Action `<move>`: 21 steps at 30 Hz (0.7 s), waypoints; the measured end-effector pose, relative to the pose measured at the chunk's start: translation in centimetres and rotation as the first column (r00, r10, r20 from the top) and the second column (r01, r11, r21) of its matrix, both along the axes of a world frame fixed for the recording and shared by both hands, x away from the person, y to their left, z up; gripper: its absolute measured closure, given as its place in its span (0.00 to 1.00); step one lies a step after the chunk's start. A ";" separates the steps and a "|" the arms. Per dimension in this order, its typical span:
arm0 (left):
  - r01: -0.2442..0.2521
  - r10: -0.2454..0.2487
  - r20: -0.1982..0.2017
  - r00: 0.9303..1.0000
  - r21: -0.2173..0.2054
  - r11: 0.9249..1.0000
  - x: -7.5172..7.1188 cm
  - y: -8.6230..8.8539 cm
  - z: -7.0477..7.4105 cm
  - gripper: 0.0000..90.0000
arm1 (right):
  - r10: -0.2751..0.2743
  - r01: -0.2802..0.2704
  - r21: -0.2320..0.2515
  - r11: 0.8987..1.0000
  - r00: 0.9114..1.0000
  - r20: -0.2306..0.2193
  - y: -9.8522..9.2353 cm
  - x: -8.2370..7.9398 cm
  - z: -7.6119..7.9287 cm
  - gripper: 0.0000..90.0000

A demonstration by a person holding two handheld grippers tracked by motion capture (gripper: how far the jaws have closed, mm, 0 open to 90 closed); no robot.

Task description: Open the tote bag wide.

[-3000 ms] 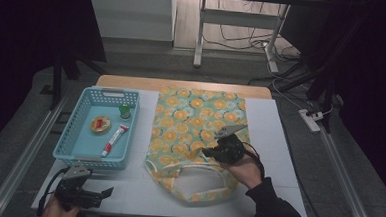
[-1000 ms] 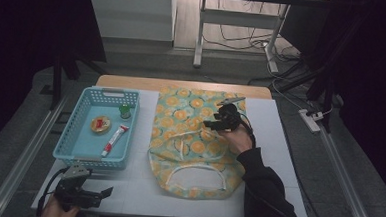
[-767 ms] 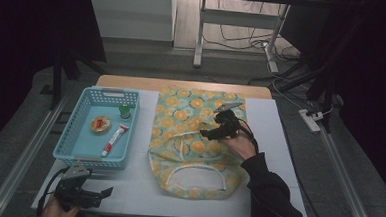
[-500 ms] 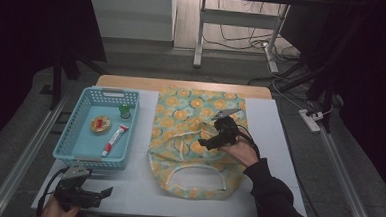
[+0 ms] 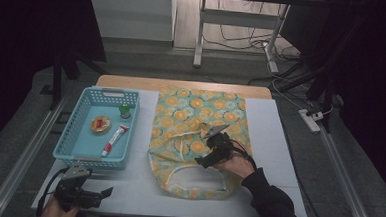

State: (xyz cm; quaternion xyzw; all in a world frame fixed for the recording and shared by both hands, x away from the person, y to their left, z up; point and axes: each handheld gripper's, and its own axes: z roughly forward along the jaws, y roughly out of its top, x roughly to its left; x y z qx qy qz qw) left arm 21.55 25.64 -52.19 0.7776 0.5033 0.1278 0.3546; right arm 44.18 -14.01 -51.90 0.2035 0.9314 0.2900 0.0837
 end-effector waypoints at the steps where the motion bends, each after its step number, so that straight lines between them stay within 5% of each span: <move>1: 0.001 -0.001 0.000 1.000 0.000 1.000 0.0 0.0 0.0 0.00 | 0.005 -0.005 -0.012 1.000 1.000 0.005 0.0 -0.1 -0.1 0.02; 8: 0.000 0.000 -0.001 1.000 0.001 1.000 0.0 0.0 0.0 0.00 | 0.033 -0.033 0.002 0.999 0.999 -0.004 0.0 -0.3 -0.6 0.13; 16: -0.001 0.001 0.000 1.000 0.003 1.000 0.0 0.0 0.0 0.00 | 0.128 -0.128 0.017 0.992 0.992 -0.004 -0.1 -1.7 0.1 0.71; 19: -0.002 0.002 -0.001 1.000 0.003 1.000 0.0 0.0 0.0 0.00 | 0.138 -0.138 0.016 0.990 0.990 -0.009 -0.1 -1.9 0.1 0.81; 21: -0.001 0.001 -0.001 1.000 0.002 1.000 0.0 -0.1 0.0 0.00 | 0.137 -0.137 0.019 0.990 0.990 -0.014 -0.1 -1.8 0.2 0.98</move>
